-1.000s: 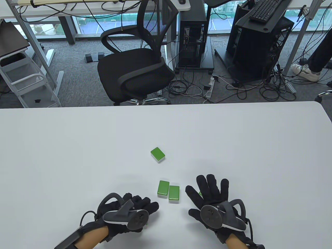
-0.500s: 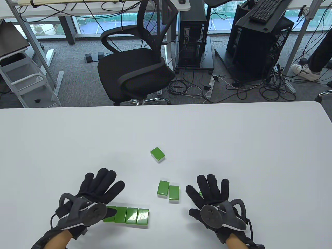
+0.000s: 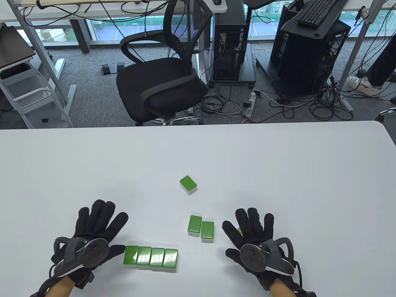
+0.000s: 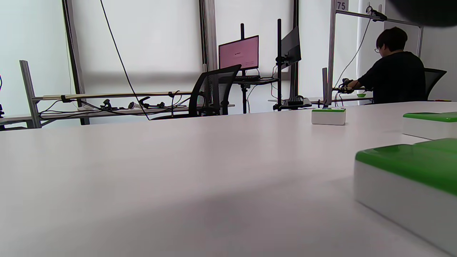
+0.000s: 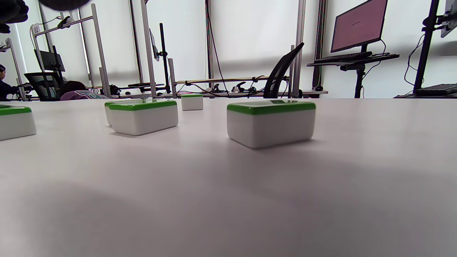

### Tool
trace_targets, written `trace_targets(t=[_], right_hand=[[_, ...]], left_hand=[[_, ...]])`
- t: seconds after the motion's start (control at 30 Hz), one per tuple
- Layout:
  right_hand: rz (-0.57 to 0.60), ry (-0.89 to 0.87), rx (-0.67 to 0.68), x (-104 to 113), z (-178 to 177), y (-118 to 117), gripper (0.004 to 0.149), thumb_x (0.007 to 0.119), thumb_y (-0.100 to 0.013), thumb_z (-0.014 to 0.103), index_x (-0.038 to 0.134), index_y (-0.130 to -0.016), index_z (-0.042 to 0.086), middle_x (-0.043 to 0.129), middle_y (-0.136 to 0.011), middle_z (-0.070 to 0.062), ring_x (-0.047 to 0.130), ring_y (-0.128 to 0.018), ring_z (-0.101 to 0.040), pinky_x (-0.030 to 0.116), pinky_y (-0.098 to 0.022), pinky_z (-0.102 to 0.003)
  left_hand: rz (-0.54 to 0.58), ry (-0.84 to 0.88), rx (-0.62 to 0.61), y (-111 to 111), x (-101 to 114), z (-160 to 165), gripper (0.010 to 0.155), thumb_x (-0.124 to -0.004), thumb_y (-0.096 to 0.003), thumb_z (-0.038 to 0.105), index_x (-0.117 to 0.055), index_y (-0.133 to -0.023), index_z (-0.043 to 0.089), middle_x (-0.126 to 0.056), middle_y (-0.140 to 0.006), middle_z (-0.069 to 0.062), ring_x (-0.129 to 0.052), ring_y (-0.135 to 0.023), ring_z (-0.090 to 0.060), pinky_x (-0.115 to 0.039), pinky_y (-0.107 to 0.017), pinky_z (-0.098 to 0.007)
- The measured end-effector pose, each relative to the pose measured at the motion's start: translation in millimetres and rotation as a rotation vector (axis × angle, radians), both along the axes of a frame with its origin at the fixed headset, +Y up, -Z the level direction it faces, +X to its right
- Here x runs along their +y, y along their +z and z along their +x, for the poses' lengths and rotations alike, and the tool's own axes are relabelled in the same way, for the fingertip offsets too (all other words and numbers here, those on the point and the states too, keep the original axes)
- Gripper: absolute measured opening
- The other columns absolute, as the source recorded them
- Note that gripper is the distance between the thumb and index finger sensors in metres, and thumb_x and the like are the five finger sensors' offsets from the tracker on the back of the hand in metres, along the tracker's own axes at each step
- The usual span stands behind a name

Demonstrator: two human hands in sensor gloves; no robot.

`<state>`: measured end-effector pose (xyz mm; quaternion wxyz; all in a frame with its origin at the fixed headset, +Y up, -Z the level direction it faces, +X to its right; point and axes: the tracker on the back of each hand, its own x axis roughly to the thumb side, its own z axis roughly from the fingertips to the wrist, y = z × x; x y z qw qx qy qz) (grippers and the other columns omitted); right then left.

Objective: Flip mahjong tiles upright in a row

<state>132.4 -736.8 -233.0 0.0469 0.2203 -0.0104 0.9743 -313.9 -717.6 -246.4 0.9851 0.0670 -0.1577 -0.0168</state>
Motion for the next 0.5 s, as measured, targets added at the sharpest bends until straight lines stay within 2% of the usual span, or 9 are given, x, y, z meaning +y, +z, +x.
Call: trace_targets(t=[0.2,0.4,0.5], right_hand=[[-0.017,-0.006,0.005,-3,-3,-1,0.074,0.052,-0.047,0.062,0.005,-0.101,0.044,-0.013,-0.11,-0.002,-0.013,-0.096,-0.038,0.002,-0.066,-0.069],[-0.106,-0.006,0.015,-5,-18,-6,0.081,0.062,-0.046,0.062,0.004,-0.1,0.044,-0.009,-0.112,-0.004,-0.006,-0.098,-0.043,0.011,-0.07,-0.07],[-0.177,0.009,0.037,-2,-37,-15,0.083,0.065,-0.045,0.06,0.005,-0.1,0.044,-0.005,-0.113,-0.005,-0.005,-0.098,-0.043,0.012,-0.07,-0.07]], left_hand=[[-0.021,0.032,0.011,0,-2,-6,0.09,-0.067,-0.0285,0.073,-0.011,-0.097,0.058,0.006,-0.113,0.019,0.001,-0.116,-0.019,-0.014,-0.086,-0.058],[-0.01,-0.007,-0.024,4,-2,1,0.09,-0.067,-0.0285,0.074,-0.012,-0.098,0.057,0.006,-0.113,0.019,0.001,-0.116,-0.019,-0.014,-0.086,-0.059],[0.005,0.006,-0.035,6,1,3,0.091,-0.066,-0.0288,0.074,-0.01,-0.098,0.057,0.006,-0.114,0.018,0.0,-0.117,-0.02,-0.015,-0.086,-0.059]])
